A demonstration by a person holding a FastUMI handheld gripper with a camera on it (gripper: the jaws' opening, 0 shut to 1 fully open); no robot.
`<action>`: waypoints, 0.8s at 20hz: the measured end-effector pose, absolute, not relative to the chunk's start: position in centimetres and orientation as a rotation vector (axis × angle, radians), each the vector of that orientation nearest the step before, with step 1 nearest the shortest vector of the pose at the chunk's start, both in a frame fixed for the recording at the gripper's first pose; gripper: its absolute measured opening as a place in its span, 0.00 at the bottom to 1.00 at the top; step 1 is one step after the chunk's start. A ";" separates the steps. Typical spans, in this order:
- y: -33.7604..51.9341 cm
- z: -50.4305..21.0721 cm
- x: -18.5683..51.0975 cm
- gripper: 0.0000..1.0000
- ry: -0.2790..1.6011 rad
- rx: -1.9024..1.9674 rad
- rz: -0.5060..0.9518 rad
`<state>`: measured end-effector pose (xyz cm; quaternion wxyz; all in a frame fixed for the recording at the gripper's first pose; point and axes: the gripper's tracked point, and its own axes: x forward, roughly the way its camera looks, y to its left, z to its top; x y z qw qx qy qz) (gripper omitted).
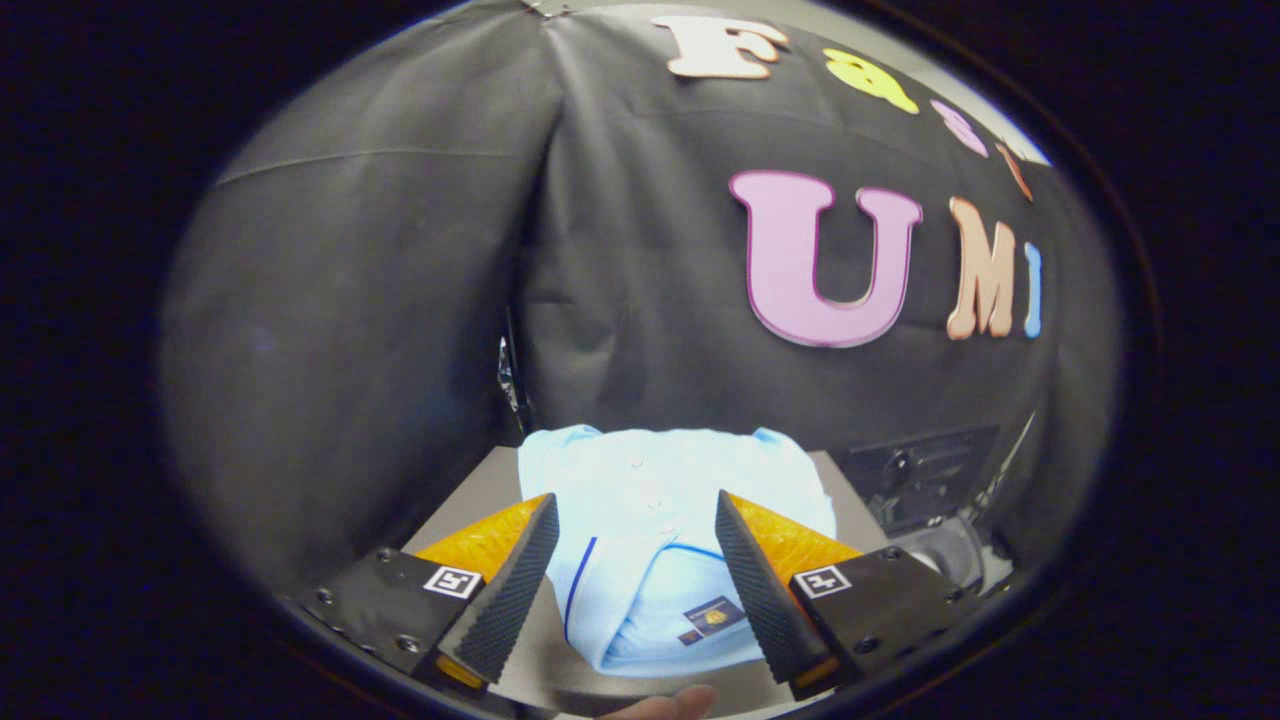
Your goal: Put the clothes into the washing machine and then close the washing machine lid.
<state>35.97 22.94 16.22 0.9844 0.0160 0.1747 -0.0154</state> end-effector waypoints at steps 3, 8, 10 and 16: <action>22.6 13.4 38.2 0.97 0.498 -0.020 0.007; 23.3 11.5 38.9 0.99 0.606 -0.016 0.010; 23.1 11.6 39.1 1.00 0.607 -0.001 -0.024; 21.8 12.0 39.0 0.70 0.619 0.014 -0.012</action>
